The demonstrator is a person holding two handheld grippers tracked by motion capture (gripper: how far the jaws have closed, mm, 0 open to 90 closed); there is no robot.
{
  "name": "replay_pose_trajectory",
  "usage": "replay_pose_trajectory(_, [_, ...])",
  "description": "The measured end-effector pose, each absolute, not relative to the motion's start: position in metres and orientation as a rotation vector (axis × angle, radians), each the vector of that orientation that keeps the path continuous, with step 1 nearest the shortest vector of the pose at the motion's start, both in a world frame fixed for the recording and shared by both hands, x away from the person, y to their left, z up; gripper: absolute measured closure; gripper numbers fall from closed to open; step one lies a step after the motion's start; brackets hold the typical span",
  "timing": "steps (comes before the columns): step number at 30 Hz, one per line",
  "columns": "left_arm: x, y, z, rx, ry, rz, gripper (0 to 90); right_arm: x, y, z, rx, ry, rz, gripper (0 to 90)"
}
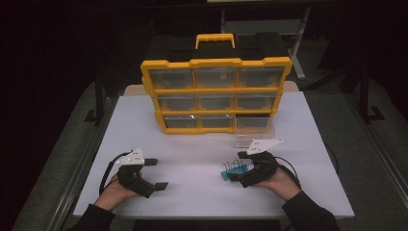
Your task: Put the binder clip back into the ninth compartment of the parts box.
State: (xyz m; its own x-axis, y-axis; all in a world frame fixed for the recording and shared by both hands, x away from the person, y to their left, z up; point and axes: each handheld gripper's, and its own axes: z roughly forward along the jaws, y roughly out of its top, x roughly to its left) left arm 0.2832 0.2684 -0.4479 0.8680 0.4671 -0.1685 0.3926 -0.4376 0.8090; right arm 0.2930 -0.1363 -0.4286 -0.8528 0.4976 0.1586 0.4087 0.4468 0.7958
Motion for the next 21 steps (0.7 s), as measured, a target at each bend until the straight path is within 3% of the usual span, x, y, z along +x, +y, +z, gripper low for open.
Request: replay_pose_trajectory(21, [0.283, 0.269, -0.448, 2.076, 0.620, 0.095, 0.0, 0.296, -0.147, -0.436, 0.782, 2.671, 1.344, 48.3])
